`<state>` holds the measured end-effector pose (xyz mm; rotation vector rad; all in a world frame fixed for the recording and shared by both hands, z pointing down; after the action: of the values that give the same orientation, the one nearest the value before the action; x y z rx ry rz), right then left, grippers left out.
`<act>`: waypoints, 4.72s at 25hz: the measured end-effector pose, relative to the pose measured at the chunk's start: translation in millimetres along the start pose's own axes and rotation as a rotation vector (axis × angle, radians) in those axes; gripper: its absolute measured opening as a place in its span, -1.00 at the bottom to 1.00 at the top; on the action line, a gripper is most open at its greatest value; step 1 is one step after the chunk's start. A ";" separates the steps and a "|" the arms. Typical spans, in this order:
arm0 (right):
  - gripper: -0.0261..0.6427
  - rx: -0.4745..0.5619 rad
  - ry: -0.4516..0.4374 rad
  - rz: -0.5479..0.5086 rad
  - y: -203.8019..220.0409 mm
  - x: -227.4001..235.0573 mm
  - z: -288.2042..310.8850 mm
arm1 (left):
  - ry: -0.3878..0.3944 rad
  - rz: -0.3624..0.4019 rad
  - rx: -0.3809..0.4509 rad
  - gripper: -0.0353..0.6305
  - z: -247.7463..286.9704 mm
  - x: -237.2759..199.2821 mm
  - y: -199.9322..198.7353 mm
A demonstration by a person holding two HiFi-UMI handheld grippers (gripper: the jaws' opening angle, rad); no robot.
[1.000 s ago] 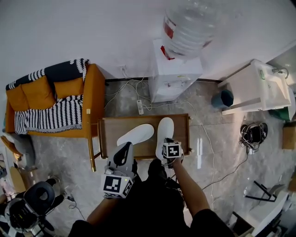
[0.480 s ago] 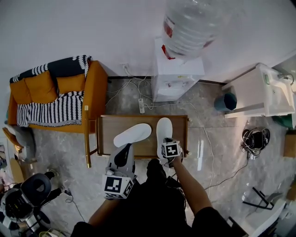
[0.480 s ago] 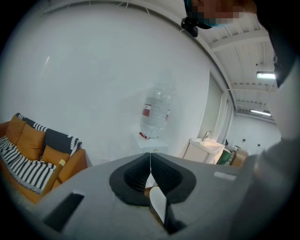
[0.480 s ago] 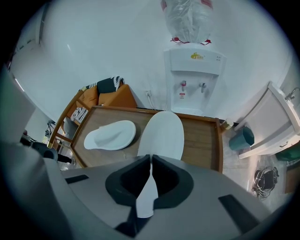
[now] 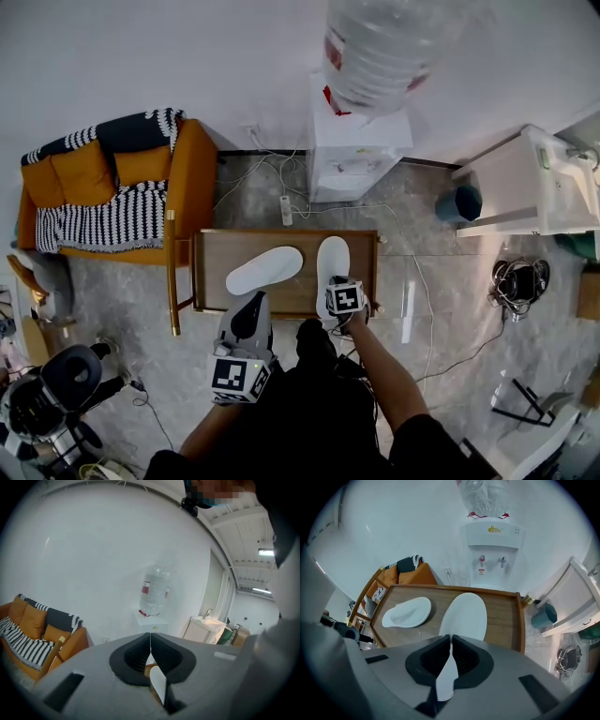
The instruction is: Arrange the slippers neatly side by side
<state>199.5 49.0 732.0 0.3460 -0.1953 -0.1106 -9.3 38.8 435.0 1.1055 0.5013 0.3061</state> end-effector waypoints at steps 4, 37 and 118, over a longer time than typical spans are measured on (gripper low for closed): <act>-0.85 0.013 -0.002 0.005 1.1 1.0 0.1 | 0.001 0.003 -0.005 -0.84 -0.5 1.4 0.8; -0.66 0.244 -0.067 0.206 -42.7 -120.0 -54.7 | 0.093 0.023 0.051 -0.84 -37.6 -71.1 -19.1; -0.84 -0.113 -0.290 -0.279 -32.7 -125.7 7.0 | -0.009 -0.038 0.015 -0.84 -21.6 -59.1 2.4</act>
<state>73.1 33.8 705.6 0.2420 -0.4260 -0.4468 -70.9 28.4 443.3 1.1099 0.5172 0.2645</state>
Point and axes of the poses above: the fingertips, and each gripper's own axes: z forward along the fingers, x to its right, y out of its underside, the point moved 4 cm from there along -z, backward along the fingers, and after that the axes turned 1 degree about -y, right-handed, at the moved point
